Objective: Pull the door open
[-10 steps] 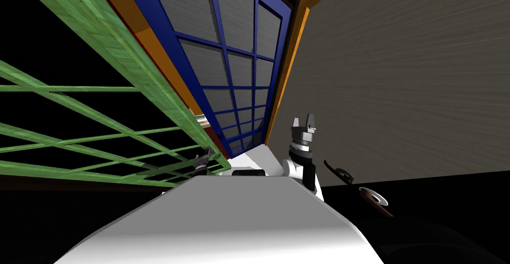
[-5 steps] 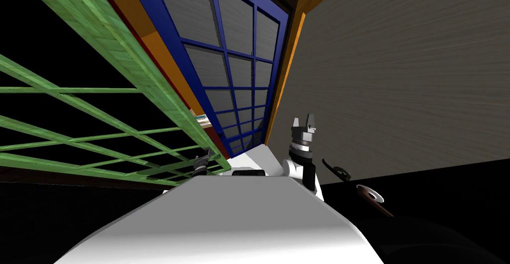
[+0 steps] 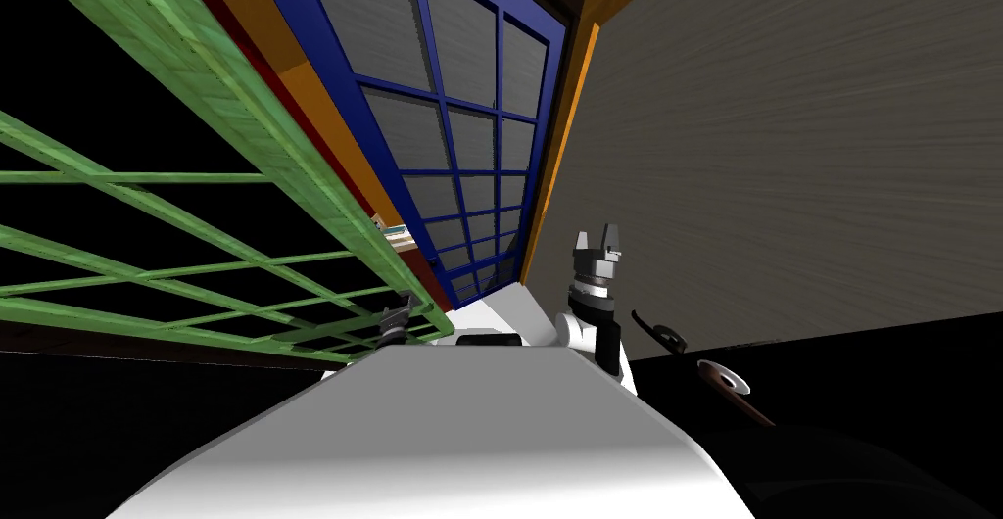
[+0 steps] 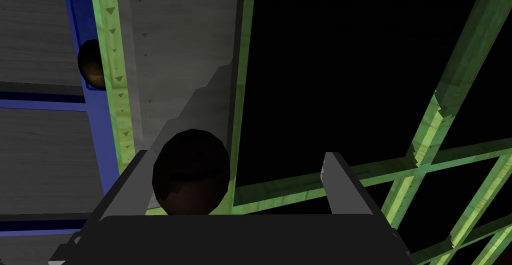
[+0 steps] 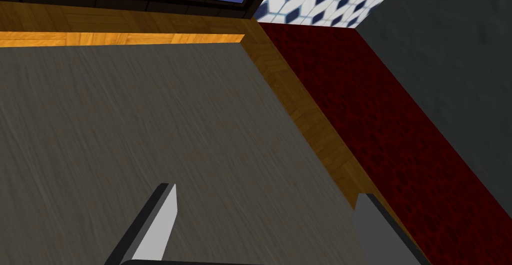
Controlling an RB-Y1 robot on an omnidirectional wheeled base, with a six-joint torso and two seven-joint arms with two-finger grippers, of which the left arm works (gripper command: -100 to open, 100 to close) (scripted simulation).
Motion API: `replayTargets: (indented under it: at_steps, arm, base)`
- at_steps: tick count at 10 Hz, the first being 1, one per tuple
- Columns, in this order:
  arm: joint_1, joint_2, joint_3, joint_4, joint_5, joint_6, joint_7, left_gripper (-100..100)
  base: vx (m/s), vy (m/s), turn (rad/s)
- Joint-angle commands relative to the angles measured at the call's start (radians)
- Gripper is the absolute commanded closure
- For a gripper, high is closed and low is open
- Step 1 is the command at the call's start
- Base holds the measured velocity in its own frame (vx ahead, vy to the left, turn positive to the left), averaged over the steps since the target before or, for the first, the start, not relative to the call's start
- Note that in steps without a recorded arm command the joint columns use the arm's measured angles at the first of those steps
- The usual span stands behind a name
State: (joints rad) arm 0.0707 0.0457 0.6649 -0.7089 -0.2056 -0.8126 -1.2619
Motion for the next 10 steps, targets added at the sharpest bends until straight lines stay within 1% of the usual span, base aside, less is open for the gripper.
replayTargets:
  at_steps: [1,5,6,7,8,9,10]
  arm:
    - [0.029,0.025,0.031,0.007,0.010,0.026,0.013,100]
    - [0.029,0.025,0.031,0.007,0.010,0.026,0.013,100]
    - [0.029,0.025,0.031,0.007,0.010,0.018,0.013,100]
    - [0.029,0.025,0.031,0.007,0.010,0.026,0.013,100]
    - [0.029,0.025,0.031,-0.004,0.010,0.026,0.013,100]
    - [0.029,0.025,0.031,0.007,0.010,0.026,0.013,100]
    - [0.029,0.025,0.031,0.007,0.010,0.026,0.013,100]
  base:
    - [-0.053,-0.023,0.055]
    - [-0.013,0.003,0.005]
    - [-0.004,0.007,-0.001]
    - [-0.012,-0.010,0.009]
    - [-0.004,-0.017,-0.018]
    - [0.006,-0.010,-0.028]
    - [0.007,0.001,0.003]
